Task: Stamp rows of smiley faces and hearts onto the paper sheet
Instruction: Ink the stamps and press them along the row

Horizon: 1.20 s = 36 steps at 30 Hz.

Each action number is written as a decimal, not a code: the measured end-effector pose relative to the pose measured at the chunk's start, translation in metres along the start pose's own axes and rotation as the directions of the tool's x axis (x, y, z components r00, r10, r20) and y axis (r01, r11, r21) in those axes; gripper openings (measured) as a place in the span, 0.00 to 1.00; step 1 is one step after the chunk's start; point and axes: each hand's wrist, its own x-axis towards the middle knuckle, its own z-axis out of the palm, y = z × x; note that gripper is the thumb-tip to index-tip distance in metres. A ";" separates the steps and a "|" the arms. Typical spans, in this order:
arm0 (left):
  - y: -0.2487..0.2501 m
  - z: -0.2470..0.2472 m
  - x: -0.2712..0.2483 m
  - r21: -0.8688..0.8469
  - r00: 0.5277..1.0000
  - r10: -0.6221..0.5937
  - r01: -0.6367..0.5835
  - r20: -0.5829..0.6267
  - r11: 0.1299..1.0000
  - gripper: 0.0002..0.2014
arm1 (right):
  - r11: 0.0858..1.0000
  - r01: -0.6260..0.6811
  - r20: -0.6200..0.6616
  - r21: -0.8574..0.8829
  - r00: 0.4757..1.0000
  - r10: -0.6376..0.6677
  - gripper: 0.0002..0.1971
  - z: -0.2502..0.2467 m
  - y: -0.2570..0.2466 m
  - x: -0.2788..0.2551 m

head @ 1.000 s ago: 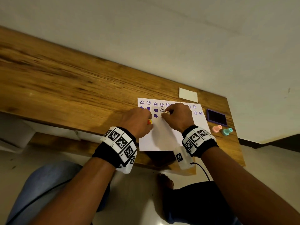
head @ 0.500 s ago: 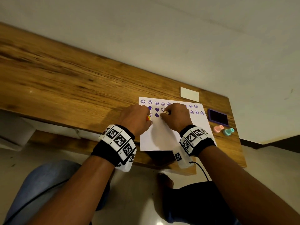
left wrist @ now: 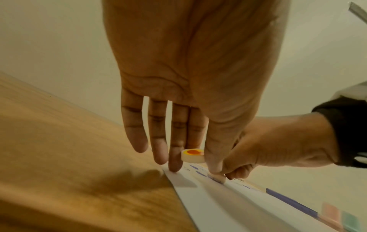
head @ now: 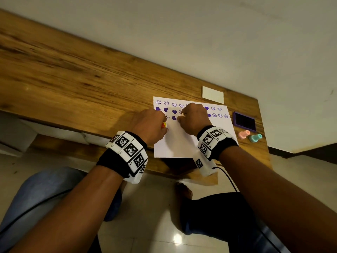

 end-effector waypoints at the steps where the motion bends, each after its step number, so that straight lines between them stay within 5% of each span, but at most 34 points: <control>1: 0.001 0.000 -0.001 0.002 1.000 0.001 -0.001 0.003 1.000 0.20 | 1.000 -0.004 0.007 0.004 1.000 0.004 0.18 -0.001 0.001 0.000; 15: 0.007 -0.016 -0.012 -0.036 0.998 0.033 -0.035 -0.057 0.999 0.22 | 0.999 0.004 -0.005 0.052 1.000 -0.004 0.17 -0.013 -0.011 -0.011; 18: 0.007 -0.019 -0.010 -0.069 0.996 0.034 -0.040 -0.081 0.997 0.22 | 0.978 -0.045 -0.086 0.205 0.994 0.064 0.13 -0.018 -0.003 -0.009; 22: 0.009 -0.019 -0.007 -0.220 0.994 0.027 -0.049 -0.103 0.974 0.20 | 0.782 -0.047 -0.218 0.621 0.948 0.230 0.06 -0.032 0.013 -0.022; 29: 0.030 -0.004 0.000 -0.495 0.994 0.054 -0.094 -0.095 0.864 0.19 | 0.463 -0.112 -0.052 0.879 0.944 0.326 0.06 -0.027 0.047 -0.075; 33: 0.047 0.012 0.002 -0.679 0.998 0.031 -0.055 -0.047 0.732 0.19 | 0.369 -0.161 0.027 0.915 0.939 0.342 0.07 -0.017 0.057 -0.089; 36: 0.054 0.024 0.006 -0.835 1.000 -0.023 0.012 -0.001 0.551 0.17 | 0.265 -0.162 0.068 0.951 0.942 0.330 0.07 -0.016 0.056 -0.089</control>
